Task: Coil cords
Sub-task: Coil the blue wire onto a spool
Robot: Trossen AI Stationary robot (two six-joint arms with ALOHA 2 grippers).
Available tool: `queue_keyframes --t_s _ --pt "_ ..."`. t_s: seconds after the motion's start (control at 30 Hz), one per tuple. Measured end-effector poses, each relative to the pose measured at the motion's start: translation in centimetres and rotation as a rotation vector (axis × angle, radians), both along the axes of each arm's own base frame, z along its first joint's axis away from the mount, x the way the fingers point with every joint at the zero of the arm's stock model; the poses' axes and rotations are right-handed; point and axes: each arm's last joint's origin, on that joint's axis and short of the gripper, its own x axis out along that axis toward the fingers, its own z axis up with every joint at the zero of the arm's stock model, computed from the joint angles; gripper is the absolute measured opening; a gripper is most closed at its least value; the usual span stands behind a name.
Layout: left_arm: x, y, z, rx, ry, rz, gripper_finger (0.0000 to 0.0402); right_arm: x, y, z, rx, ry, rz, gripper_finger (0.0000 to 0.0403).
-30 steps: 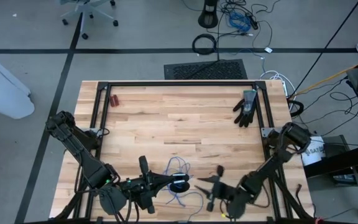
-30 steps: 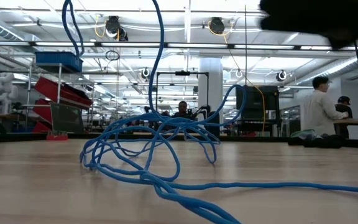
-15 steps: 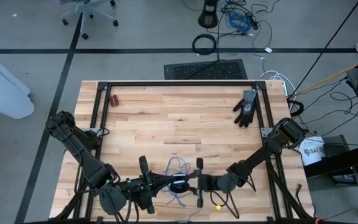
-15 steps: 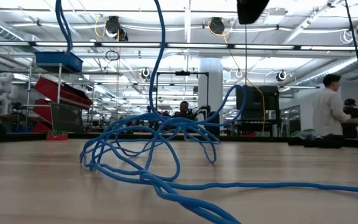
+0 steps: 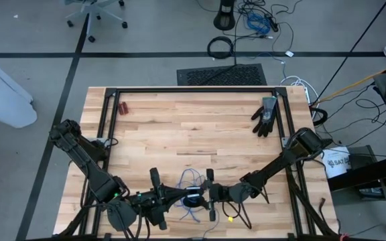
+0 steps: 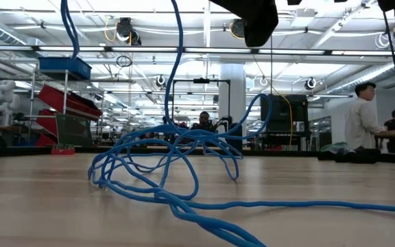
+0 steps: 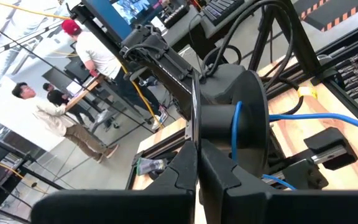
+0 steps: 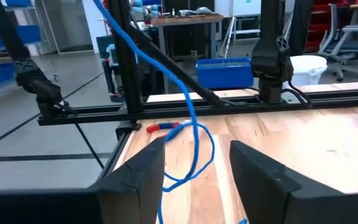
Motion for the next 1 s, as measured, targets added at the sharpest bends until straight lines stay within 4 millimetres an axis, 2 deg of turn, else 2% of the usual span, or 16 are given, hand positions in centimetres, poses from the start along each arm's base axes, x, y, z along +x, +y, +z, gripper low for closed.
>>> queue_keyframes --t_s 0.17,0.67,0.77,0.93,1.0 --pt "0.0 0.0 0.0 0.0 0.0 0.0 0.0007 0.02 -0.02 0.12 -0.021 -0.021 -0.016 0.0171" --pt "0.0 0.0 0.0 0.0 0.0 0.0 0.0006 0.54 -0.75 0.39 0.012 -0.044 0.014 0.0107" --pt "0.0 0.0 0.0 0.0 0.0 0.0 0.0006 0.54 -0.74 0.41 0.005 -0.046 0.017 0.0082" --pt "0.02 0.02 0.0 0.0 0.0 0.001 0.0006 0.54 -0.7 0.41 -0.002 -0.047 0.031 0.0015" --pt "0.02 0.02 0.0 0.0 0.0 0.001 0.0006 0.54 -0.68 0.42 -0.004 -0.048 0.042 0.0006"
